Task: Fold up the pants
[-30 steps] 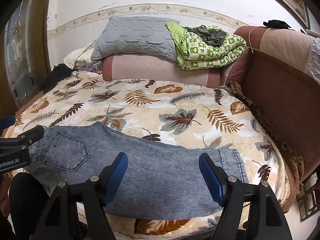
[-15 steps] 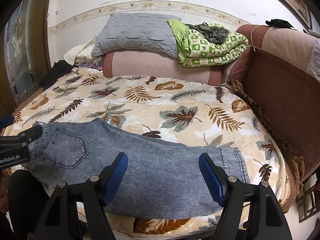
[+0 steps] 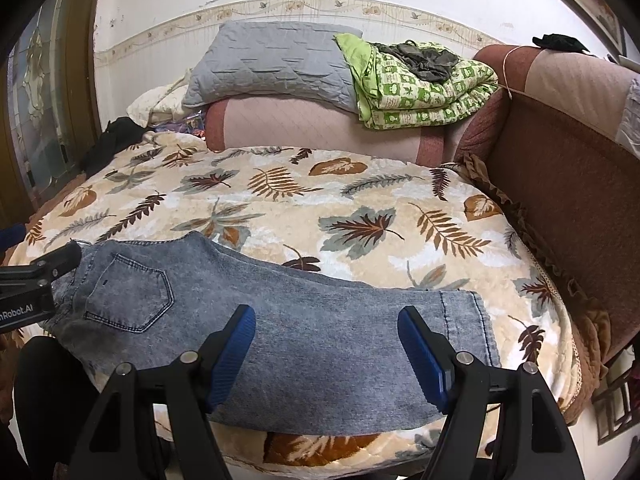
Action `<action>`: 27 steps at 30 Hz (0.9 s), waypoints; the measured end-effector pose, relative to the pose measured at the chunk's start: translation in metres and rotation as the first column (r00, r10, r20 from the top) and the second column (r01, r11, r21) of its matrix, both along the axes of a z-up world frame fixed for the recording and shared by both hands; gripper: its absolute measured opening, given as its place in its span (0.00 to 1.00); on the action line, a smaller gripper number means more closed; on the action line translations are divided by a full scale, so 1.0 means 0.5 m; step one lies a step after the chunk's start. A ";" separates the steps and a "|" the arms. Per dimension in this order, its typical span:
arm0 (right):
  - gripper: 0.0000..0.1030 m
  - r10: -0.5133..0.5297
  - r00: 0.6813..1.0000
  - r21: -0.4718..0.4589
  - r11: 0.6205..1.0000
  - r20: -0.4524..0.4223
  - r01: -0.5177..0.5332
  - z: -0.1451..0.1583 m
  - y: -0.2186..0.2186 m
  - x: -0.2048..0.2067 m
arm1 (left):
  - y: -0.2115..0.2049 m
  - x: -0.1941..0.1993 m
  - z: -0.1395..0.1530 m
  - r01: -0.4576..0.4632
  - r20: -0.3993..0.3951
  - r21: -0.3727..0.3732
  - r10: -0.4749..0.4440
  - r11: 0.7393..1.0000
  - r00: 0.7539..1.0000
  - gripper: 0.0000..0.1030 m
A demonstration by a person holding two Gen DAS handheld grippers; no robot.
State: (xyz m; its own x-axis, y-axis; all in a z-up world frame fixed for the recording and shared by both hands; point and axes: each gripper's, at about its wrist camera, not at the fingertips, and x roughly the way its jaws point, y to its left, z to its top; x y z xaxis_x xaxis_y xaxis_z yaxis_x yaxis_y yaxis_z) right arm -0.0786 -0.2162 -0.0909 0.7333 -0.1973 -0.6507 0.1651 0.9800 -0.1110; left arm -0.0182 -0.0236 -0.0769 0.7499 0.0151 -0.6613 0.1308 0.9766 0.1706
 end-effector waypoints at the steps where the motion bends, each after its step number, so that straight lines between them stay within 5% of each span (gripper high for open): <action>1: 0.75 0.000 1.000 -0.001 1.000 0.001 0.000 0.001 0.000 -0.001 | 0.001 0.000 0.002 -0.001 0.002 -0.002 0.001 1.000 1.000 1.00; 27: 0.75 0.036 0.999 -0.009 0.999 -0.021 -0.036 0.002 0.035 -0.006 | 0.045 -0.006 0.013 -0.044 0.019 -0.036 0.044 0.998 0.999 1.00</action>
